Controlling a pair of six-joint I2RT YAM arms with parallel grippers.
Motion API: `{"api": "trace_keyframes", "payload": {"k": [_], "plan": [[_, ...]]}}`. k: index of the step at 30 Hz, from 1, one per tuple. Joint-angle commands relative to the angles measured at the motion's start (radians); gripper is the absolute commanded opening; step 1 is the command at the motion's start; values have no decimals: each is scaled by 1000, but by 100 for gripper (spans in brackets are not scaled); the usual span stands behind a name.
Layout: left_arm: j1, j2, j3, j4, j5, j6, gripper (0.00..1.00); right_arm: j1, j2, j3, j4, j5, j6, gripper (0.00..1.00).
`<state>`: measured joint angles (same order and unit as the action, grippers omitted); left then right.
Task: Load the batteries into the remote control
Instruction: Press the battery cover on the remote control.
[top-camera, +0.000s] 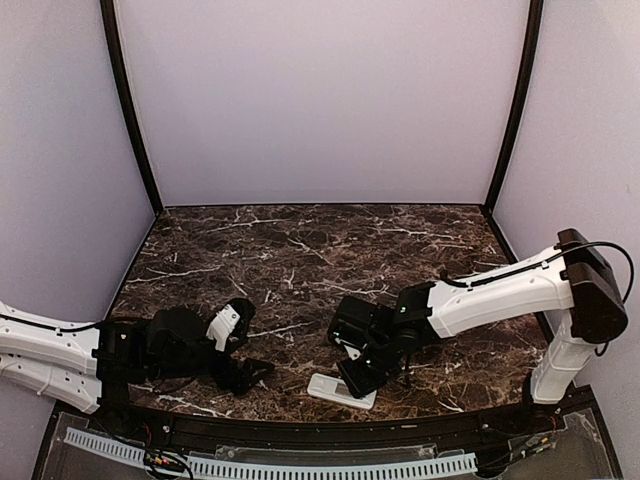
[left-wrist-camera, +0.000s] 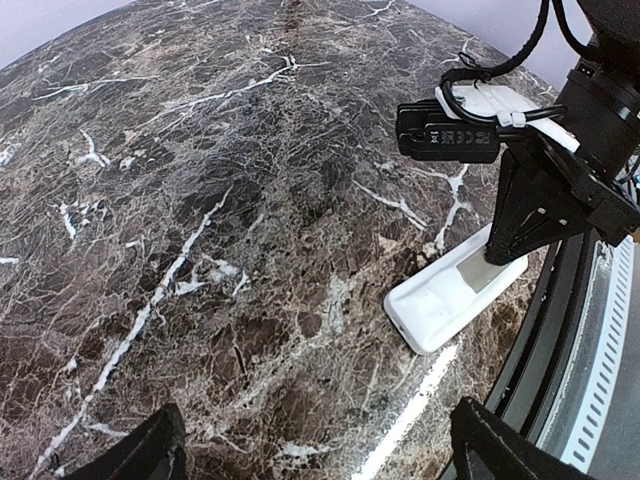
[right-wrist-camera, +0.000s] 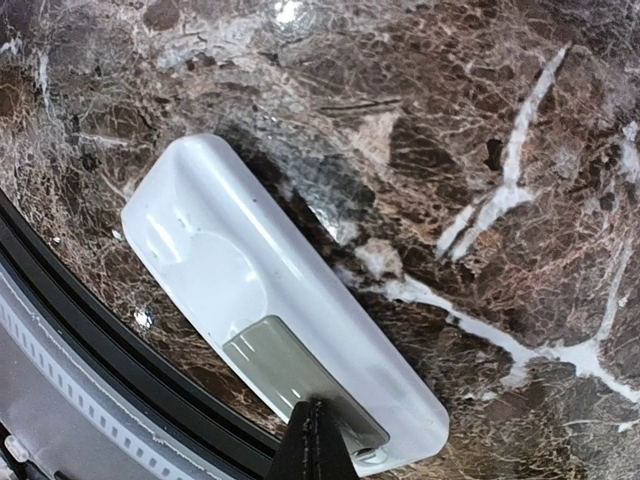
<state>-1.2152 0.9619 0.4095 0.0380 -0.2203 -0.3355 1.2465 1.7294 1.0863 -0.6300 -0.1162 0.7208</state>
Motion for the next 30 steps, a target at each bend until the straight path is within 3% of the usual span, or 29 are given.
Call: {"api": "trace_keyframes", "payload": {"k": [1, 10, 22, 29, 30], "plan": [[2, -2, -7, 16, 7, 9, 91, 8, 27, -39, -17, -14, 16, 0], [2, -3, -5, 12, 7, 11, 91, 9, 10, 179, -149, 29, -81, 0], [2, -20, -10, -1, -1, 15, 91, 9, 86, 31, -42, -28, -51, 0], [2, -47, -11, -17, -13, 11, 91, 9, 65, 158, -138, 23, -136, 0], [2, -62, -11, -20, -21, 5, 91, 10, 61, 200, -149, 32, -169, 7]]}}
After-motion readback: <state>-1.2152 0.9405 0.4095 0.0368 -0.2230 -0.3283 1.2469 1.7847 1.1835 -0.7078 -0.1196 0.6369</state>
